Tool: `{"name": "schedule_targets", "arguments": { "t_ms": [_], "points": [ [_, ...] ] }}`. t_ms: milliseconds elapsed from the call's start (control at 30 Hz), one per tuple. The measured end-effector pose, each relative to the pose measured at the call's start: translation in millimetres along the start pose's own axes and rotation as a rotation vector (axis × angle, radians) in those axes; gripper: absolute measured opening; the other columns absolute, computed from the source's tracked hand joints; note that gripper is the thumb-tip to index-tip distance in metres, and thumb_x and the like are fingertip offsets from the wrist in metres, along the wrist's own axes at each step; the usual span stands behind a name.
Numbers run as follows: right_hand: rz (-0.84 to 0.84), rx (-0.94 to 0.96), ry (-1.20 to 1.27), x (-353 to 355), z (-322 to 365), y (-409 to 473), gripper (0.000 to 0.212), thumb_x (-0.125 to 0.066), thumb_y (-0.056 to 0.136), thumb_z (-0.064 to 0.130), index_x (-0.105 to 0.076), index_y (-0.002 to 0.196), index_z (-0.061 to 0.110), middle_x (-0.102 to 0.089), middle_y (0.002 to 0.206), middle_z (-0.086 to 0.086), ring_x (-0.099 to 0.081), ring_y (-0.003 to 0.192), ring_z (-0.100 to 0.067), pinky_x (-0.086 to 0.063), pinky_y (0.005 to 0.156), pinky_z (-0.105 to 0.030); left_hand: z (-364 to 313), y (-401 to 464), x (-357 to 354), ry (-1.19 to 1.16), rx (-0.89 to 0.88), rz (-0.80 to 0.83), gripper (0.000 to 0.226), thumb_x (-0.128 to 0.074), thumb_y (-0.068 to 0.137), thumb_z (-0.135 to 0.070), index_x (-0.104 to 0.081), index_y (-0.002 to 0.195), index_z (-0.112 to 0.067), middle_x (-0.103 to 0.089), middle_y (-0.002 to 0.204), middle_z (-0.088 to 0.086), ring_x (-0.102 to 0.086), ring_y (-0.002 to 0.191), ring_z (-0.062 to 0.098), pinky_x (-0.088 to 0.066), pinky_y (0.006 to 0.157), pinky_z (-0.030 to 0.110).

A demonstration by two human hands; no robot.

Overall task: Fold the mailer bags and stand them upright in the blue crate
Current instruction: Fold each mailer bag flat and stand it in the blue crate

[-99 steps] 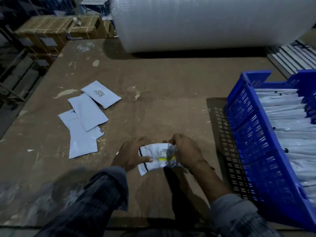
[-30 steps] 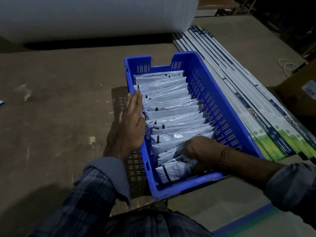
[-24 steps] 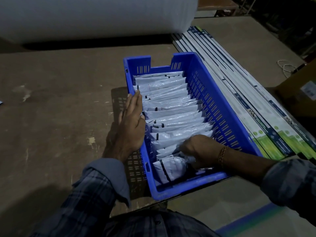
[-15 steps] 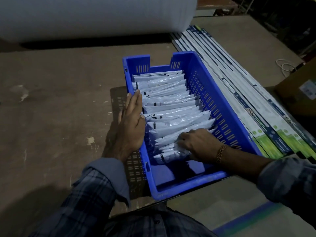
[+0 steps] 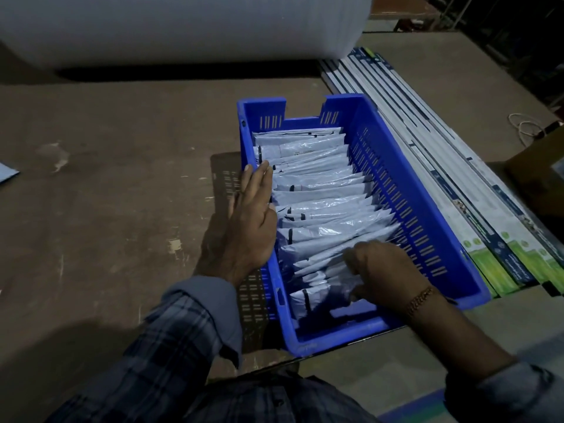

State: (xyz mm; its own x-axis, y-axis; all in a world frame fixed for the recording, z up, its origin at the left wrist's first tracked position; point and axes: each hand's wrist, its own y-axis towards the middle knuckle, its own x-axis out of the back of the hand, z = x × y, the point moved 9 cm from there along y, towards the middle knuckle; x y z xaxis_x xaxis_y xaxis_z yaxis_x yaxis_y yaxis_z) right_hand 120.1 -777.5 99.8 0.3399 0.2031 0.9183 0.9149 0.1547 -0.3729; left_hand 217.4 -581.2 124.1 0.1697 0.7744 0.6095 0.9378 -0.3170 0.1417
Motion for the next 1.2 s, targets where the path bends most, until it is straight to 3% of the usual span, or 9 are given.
{"name": "schedule_targets", "arguments": {
  "t_ms": [233, 367, 500, 600, 800, 900, 1033, 1100, 1200],
  "points": [
    [0.1, -0.112, 0.068, 5, 1, -7, 0.05, -0.089, 0.072, 0.037, -0.059, 0.109, 0.022, -0.062, 0.114, -0.001, -0.063, 0.105, -0.023, -0.05, 0.084, -0.032, -1, 1, 1, 0.017, -0.033, 0.005, 0.06, -0.036, 0.111, -0.013, -0.019, 0.168, -0.025, -0.006, 0.175, -0.017, 0.01, 0.16, 0.003, -0.003, 0.125, 0.032],
    [0.072, -0.195, 0.182, 18, 0, -15, 0.047, -0.092, 0.07, 0.038, -0.06, 0.102, 0.025, -0.064, 0.105, 0.001, -0.065, 0.097, -0.022, -0.054, 0.079, -0.033, 10, -4, 11, -0.056, -0.062, 0.023, 0.057, -0.039, 0.115, -0.032, -0.02, 0.168, -0.03, -0.005, 0.174, -0.019, 0.005, 0.159, -0.002, -0.008, 0.131, 0.044],
    [-0.166, -0.205, 0.292, 65, 22, -19, 0.038, -0.084, 0.08, 0.049, -0.064, 0.104, 0.027, -0.066, 0.097, 0.005, -0.065, 0.09, -0.02, -0.054, 0.073, -0.034, 66, -13, 47, -0.052, 0.043, -0.053, 0.06, -0.029, 0.11, -0.063, -0.021, 0.165, -0.043, -0.013, 0.174, -0.021, -0.01, 0.159, 0.001, -0.02, 0.13, 0.056],
    [-0.295, -0.147, 0.346, 105, 58, -10, 0.028, -0.077, 0.088, 0.047, -0.065, 0.103, 0.026, -0.064, 0.093, 0.007, -0.062, 0.085, -0.017, -0.052, 0.069, -0.034, 127, -28, 86, -0.032, 0.156, -0.135, 0.061, -0.031, 0.109, -0.062, -0.029, 0.164, -0.035, -0.026, 0.172, -0.014, -0.02, 0.158, 0.002, -0.025, 0.129, 0.05],
    [-0.434, -0.033, 0.476, 160, 149, 25, 0.014, -0.071, 0.092, 0.041, -0.063, 0.091, 0.029, -0.058, 0.089, 0.015, -0.058, 0.083, -0.01, -0.054, 0.073, -0.037, 260, -88, 185, 0.026, 0.375, -0.268, 0.057, -0.045, 0.105, -0.057, -0.048, 0.154, -0.027, -0.052, 0.157, 0.001, -0.052, 0.142, 0.024, -0.045, 0.116, 0.053],
    [-0.424, 0.048, 0.535, 171, 205, 55, 0.014, -0.069, 0.093, 0.041, -0.065, 0.097, 0.028, -0.063, 0.094, 0.014, -0.06, 0.087, -0.007, -0.054, 0.076, -0.032, 311, -119, 231, 0.103, 0.452, -0.267, 0.047, -0.05, 0.106, -0.049, -0.051, 0.148, -0.026, -0.06, 0.146, 0.008, -0.06, 0.129, 0.03, -0.051, 0.108, 0.052],
    [-0.413, 0.134, 0.527, 160, 282, 110, 0.018, -0.069, 0.095, 0.04, -0.067, 0.104, 0.025, -0.065, 0.099, 0.006, -0.061, 0.089, -0.012, -0.057, 0.078, -0.038, 349, -150, 289, 0.328, 0.452, -0.331, 0.028, -0.049, 0.105, -0.029, -0.066, 0.123, -0.016, -0.066, 0.123, 0.017, -0.063, 0.106, 0.039, -0.047, 0.091, 0.041],
    [-0.404, 0.158, 0.532, 149, 317, 138, 0.015, -0.069, 0.095, 0.035, -0.067, 0.106, 0.025, -0.065, 0.101, 0.006, -0.061, 0.091, -0.013, -0.057, 0.081, -0.039, 379, -159, 312, 0.422, 0.502, -0.244, 0.036, -0.055, 0.104, -0.026, -0.066, 0.131, -0.006, -0.064, 0.132, 0.024, -0.062, 0.115, 0.046, -0.049, 0.099, 0.052],
    [-0.357, 0.196, 0.577, 136, 372, 178, 0.016, -0.069, 0.093, 0.026, -0.07, 0.109, 0.022, -0.067, 0.104, 0.002, -0.063, 0.093, -0.016, -0.057, 0.084, -0.039, 416, -166, 348, 0.525, 0.531, -0.13, 0.045, -0.068, 0.094, -0.036, -0.071, 0.124, -0.003, -0.066, 0.126, 0.024, -0.063, 0.113, 0.047, -0.052, 0.096, 0.06]
  ]
}}
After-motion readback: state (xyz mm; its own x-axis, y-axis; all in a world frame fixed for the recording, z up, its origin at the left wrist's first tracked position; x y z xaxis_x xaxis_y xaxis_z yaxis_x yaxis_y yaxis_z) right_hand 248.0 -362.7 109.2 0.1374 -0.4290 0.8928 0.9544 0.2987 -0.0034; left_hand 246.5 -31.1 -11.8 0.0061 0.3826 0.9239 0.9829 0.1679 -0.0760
